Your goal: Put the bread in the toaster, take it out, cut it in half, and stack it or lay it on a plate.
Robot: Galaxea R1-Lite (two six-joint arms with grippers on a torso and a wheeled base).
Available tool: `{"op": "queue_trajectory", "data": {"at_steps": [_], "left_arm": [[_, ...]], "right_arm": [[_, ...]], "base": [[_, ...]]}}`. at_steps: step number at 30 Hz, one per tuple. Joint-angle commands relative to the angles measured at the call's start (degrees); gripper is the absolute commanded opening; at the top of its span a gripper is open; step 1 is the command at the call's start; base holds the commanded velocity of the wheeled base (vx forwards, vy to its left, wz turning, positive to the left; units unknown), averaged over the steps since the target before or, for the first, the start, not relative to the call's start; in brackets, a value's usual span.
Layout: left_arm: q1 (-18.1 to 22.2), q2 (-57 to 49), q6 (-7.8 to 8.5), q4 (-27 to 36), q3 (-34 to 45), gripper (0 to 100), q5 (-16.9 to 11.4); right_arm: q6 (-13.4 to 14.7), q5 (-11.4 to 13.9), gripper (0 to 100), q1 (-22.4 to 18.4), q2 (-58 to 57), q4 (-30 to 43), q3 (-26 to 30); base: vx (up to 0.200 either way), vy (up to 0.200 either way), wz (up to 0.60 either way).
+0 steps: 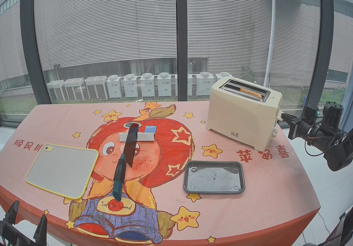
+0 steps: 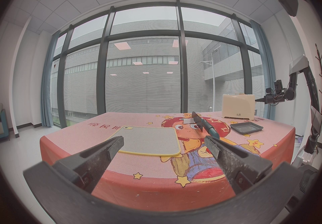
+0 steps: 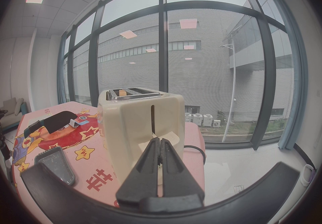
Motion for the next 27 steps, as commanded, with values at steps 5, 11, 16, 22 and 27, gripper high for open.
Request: {"op": "queue_trajectory", "data": {"at_steps": [5, 11, 16, 22, 27], "left_arm": [[0.01, 0.01, -0.02, 0.0, 1.01, 100, 0.08], [0.01, 0.01, -0.02, 0.0, 1.01, 100, 0.08], [0.01, 0.01, -0.02, 0.0, 1.01, 100, 0.08], [0.01, 0.01, -0.02, 0.0, 1.01, 100, 0.08], [0.01, 0.01, -0.02, 0.0, 1.01, 100, 0.08]], "right_arm": [[0.0, -0.05, 0, 0.0, 0.81, 0.17, 0.38], [0.0, -0.05, 0, 0.09, 1.78, 0.08, 0.73], [-0.7, -1.55, 0, 0.09, 2.04, 0.17, 0.82], [-0.7, -1.55, 0, 0.0, 2.74, 0.17, 0.82], [-0.79, -1.55, 0, 0.09, 2.83, 0.17, 0.91]], "base": [[0.0, 0.0, 0.0], [0.0, 0.0, 0.0], [0.0, 0.0, 0.0], [0.0, 0.0, 0.0], [0.0, 0.0, 0.0]]}}
